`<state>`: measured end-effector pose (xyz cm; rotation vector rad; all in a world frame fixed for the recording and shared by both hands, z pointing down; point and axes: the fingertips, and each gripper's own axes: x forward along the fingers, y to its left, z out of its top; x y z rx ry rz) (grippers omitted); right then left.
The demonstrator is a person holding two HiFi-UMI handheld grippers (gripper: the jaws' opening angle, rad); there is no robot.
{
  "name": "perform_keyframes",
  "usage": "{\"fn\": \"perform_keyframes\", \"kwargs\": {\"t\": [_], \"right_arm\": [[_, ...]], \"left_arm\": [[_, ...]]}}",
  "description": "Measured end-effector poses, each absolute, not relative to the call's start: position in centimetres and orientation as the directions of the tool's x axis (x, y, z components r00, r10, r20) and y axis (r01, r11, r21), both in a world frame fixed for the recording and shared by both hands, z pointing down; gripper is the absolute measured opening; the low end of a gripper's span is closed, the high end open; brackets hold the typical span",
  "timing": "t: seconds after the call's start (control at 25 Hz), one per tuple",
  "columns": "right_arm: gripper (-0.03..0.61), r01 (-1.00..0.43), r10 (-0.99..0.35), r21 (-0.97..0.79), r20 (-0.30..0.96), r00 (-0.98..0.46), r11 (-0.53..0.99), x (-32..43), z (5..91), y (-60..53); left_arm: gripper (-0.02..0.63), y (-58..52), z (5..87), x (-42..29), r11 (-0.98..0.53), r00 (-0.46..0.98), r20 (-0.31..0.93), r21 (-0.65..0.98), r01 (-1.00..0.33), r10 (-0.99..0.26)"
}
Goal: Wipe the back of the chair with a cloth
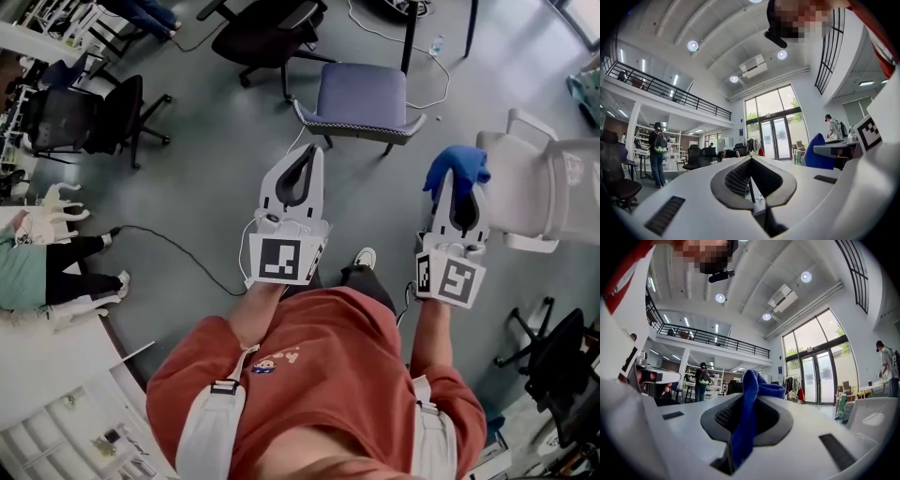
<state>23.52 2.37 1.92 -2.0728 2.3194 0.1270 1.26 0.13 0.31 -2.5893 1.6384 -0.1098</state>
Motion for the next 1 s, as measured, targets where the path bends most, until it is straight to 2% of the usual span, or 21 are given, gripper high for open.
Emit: {"fn": "perform_keyframes", "kwargs": {"t": [0.32, 0.48, 0.68, 1.0], "right_arm": [[0.060, -0.994, -0.994, 0.039, -0.009, -0.107, 0.107, 18.1, 5.0, 0.2], [0.060, -0.992, -0.992, 0.040, 0.042, -0.120, 0.121, 16.5, 8.6, -0.6], [0.060, -0.985, -0.979, 0.065, 0.142, -0.146, 0.157, 13.8, 16.4, -1.3], [0.060, -0.980, -0.958, 0.051, 0.227, -0.176, 0.192, 10.4, 33.2, -0.2]], "left_arm": [[0.014, -2.2, 3.4, -3.5, -0.459, 0.458, 0.043, -0.103, -0.882, -0.888], [0.014, -2.7, 6.2, -4.3, -0.473, 0.481, -0.051, -0.115, -0.874, -0.875], [0.014, -3.4, 15.2, -5.3, -0.488, 0.487, 0.024, -0.066, -0.870, -0.873], [0.014, -2.9, 31.4, -6.9, -0.452, 0.452, 0.016, -0.041, -0.891, -0.892]]}}
